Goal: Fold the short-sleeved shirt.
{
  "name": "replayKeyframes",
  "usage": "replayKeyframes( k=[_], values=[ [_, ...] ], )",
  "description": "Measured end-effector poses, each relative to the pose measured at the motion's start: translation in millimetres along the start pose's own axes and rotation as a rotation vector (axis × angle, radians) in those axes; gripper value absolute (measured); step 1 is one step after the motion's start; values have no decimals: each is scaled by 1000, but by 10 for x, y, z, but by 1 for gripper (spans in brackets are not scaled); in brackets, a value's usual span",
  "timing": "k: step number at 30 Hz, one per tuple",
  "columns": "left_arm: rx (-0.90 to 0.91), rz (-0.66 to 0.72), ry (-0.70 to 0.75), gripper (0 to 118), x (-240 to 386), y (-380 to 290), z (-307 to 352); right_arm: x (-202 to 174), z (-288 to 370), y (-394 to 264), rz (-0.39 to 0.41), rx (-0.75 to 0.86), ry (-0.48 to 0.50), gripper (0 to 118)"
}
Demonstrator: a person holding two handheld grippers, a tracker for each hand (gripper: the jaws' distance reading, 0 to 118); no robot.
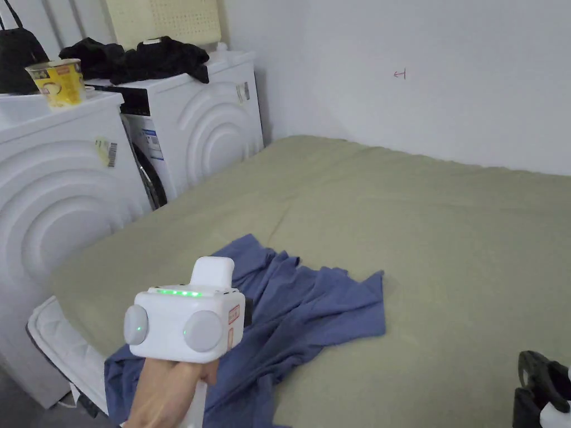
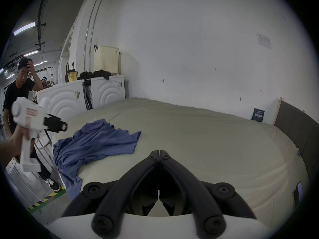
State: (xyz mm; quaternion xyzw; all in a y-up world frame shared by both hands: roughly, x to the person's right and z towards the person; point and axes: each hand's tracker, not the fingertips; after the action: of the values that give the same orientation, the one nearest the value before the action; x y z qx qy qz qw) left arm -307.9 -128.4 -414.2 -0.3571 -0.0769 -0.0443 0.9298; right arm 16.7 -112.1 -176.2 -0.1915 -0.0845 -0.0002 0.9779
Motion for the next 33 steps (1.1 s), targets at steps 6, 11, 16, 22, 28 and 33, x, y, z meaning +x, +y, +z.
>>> replayKeyframes(
  k=[6, 11, 16, 22, 28, 33],
  values=[
    [-240, -7, -75, 94, -21, 79, -915, 35, -291, -222, -29, -88, 26, 0],
    [-373, -37, -50, 115, -33, -41, -1252, 87, -427, -403, -61, -145, 25, 0],
    [-452, -26, -78, 117, -19, -101, -1432, 132, -486, -521, -99, -193, 27, 0],
    [-399, -52, -104, 45, 133, 47, -1001, 179, -320, -560, -110, -199, 25, 0],
    [-310, -33, -105, 0, 151, 119, -1089, 373, 55, -633, -155, -202, -13, 0],
    [-261, -60, -191, 0, 648, 265, -819, 688, 454, -704, -205, -189, -97, 0]
  ],
)
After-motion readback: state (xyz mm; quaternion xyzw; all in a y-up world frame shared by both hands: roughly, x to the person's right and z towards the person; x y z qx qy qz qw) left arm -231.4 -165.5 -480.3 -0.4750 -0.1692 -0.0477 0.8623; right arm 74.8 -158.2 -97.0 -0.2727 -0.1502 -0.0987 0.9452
